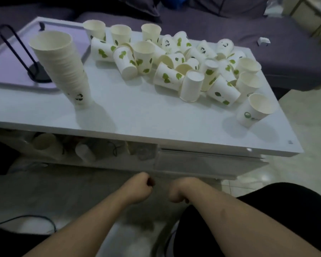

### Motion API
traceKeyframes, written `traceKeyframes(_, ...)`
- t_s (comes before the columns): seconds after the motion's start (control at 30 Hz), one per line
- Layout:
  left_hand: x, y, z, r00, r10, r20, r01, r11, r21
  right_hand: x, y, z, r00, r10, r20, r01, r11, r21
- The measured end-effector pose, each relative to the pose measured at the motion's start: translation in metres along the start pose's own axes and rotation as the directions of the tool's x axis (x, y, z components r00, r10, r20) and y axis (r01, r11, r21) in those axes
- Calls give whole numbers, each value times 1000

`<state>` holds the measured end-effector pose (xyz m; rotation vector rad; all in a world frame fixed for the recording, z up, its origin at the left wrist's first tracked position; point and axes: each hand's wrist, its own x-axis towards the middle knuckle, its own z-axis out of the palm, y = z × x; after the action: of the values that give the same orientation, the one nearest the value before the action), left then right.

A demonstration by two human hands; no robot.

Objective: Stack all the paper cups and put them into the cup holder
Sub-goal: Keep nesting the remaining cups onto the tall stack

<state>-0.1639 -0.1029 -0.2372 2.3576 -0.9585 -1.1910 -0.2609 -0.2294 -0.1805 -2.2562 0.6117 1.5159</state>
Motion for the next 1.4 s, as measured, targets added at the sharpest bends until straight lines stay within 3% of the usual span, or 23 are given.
traceKeyframes(0.1, 11, -16, 19, 996, -57, 63, 60, 997, -47, 18, 11, 20, 1000, 28, -11, -28, 1000, 13)
traceKeyframes(0.23, 15, -14, 25, 998, -43, 34, 46, 996, -72, 10, 9, 13, 996, -22, -92, 30, 996, 86)
traceKeyframes(0.4, 1, 21, -3, 990, 120, -75, -128, 986, -105, -24, 11, -17, 953, -47, -299, 119, 967, 227)
traceKeyframes(0.53, -21, 64, -36, 950, 220, -220, -270, 935, -231, -81, 25, -45, 858, -52, -512, 210, 943, 257)
traceKeyframes(0.67, -48, 99, -60, 905, 326, -272, -402, 865, -300, -142, 56, -55, 767, -19, -642, 323, 875, 360)
traceKeyframes(0.73, -57, 112, -68, 887, 359, -292, -444, 837, -320, -165, 77, -59, 653, 91, -752, 387, 813, 435)
traceKeyframes(0.8, -62, 123, -74, 875, 369, -313, -464, 821, -332, -179, 101, -62, 451, 283, -846, 430, 762, 484)
traceKeyframes(0.87, -67, 132, -77, 870, 368, -327, -469, 822, -323, -184, 124, -65, 192, 434, -880, 335, 814, 474)
traceKeyframes(0.9, -69, 137, -79, 866, 370, -336, -473, 824, -312, -183, 134, -66, 103, 455, -885, 237, 853, 466)
traceKeyframes(0.93, -70, 142, -80, 863, 369, -345, -475, 825, -305, -181, 141, -67, 78, 458, -886, 150, 873, 464)
traceKeyframes(1.07, -72, 162, -87, 853, 352, -386, -471, 837, -277, -169, 154, -75, 197, 469, -861, 16, 876, 481)
traceKeyframes(1.17, -70, 174, -90, 840, 351, -413, -472, 849, -238, -167, 153, -76, 157, 454, -877, -11, 889, 458)
traceKeyframes(1.3, -70, 187, -95, 805, 363, -470, -475, 869, -142, -176, 142, -67, 64, 332, -941, 228, 913, 338)
traceKeyframes(1.4, -69, 193, -101, 828, 357, -433, -480, 851, -215, -189, 118, -58, 115, 154, -981, 523, 830, 192)
